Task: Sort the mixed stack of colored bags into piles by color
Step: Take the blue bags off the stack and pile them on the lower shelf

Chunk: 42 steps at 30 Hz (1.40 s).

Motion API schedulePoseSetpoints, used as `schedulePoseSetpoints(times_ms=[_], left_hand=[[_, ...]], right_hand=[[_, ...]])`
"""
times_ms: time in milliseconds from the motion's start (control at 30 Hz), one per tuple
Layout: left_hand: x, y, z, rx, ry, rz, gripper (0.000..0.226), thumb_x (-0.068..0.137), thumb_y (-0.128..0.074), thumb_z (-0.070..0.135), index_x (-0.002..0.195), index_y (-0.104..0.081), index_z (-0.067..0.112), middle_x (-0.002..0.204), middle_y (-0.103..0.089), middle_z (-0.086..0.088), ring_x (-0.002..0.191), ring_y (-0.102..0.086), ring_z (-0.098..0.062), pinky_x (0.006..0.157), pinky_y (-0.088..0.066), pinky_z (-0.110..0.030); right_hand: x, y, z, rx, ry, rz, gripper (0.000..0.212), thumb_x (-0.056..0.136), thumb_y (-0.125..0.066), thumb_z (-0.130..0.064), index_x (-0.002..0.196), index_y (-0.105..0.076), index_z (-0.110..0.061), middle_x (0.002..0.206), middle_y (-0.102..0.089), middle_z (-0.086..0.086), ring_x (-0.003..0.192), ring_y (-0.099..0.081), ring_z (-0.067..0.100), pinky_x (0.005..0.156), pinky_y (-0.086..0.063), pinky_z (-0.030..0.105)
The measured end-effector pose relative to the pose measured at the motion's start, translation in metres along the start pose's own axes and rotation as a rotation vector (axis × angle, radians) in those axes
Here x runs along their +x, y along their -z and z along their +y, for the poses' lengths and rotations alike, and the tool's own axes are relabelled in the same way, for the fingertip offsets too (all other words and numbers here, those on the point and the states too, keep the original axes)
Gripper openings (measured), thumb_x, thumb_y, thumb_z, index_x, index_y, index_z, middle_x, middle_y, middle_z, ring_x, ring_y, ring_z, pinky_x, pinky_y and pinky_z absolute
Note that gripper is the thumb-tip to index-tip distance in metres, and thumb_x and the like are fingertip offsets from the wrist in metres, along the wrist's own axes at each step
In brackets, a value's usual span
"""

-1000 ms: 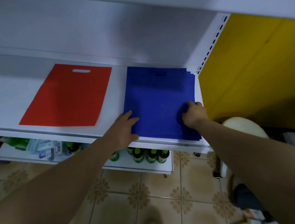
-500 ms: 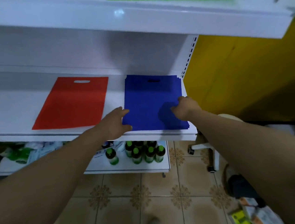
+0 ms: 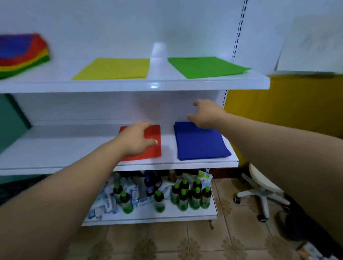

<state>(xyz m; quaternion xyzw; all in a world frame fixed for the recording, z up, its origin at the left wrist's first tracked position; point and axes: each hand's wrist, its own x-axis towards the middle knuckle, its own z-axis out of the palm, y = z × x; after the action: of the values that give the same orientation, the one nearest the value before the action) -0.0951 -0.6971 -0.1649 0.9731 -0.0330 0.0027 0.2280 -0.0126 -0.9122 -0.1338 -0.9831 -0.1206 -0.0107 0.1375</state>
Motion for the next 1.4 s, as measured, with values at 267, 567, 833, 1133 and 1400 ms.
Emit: schedulePoseSetpoints(times_ms=[267, 567, 833, 1133, 1400], left_hand=[[-0.065, 0.115, -0.035, 0.022, 0.053, 0.16, 0.065, 0.089, -0.063, 0.028, 0.146, -0.033, 0.014, 0.153, -0.029, -0.004, 0.14, -0.029, -0.018, 0.109, -0.023, -0.024], [-0.057, 0.194, -0.113, 0.048, 0.181, 0.317, 0.064, 0.086, -0.066, 0.03, 0.143, -0.038, 0.018, 0.15, -0.035, -0.001, 0.137, -0.034, -0.017, 0.108, -0.025, -0.024], [-0.029, 0.265, -0.186, 0.146, 0.277, 0.425, 0.064, 0.087, -0.065, 0.034, 0.143, -0.038, 0.018, 0.15, -0.036, 0.0, 0.137, -0.034, -0.017, 0.108, -0.026, -0.025], [-0.026, 0.326, -0.312, 0.134, 0.386, 0.464, 0.066, 0.086, -0.065, 0.037, 0.144, -0.037, 0.02, 0.151, -0.034, 0.0, 0.138, -0.033, -0.017, 0.111, -0.026, -0.029], [0.002, 0.388, -0.436, 0.147, 0.298, 0.396, 0.067, 0.087, -0.063, 0.039, 0.144, -0.036, 0.019, 0.151, -0.033, 0.0, 0.138, -0.033, -0.018, 0.112, -0.026, -0.03]], right_hand=[[-0.007, 0.061, -0.129, 0.016, 0.222, 0.1, 0.064, 0.094, -0.051, -0.043, 0.145, -0.034, -0.008, 0.146, -0.04, 0.015, 0.132, -0.041, 0.032, 0.104, -0.038, 0.036], [0.064, 0.07, -0.26, 0.105, 0.443, 0.138, 0.061, 0.095, -0.048, -0.043, 0.145, -0.035, -0.01, 0.143, -0.045, 0.011, 0.134, -0.037, 0.027, 0.104, -0.034, 0.033], [0.145, 0.058, -0.359, 0.179, 0.556, 0.113, 0.061, 0.095, -0.048, -0.043, 0.144, -0.036, -0.009, 0.134, -0.054, 0.011, 0.13, -0.042, 0.026, 0.098, -0.036, 0.03], [0.212, 0.019, -0.482, 0.151, 0.589, 0.098, 0.052, 0.093, -0.049, -0.044, 0.132, -0.049, -0.01, 0.132, -0.054, 0.011, 0.118, -0.05, 0.029, 0.091, -0.041, 0.033], [0.266, -0.02, -0.591, 0.139, 0.478, 0.099, 0.06, 0.095, -0.049, -0.047, 0.141, -0.04, -0.009, 0.145, -0.045, 0.009, 0.129, -0.045, 0.027, 0.104, -0.038, 0.034]])
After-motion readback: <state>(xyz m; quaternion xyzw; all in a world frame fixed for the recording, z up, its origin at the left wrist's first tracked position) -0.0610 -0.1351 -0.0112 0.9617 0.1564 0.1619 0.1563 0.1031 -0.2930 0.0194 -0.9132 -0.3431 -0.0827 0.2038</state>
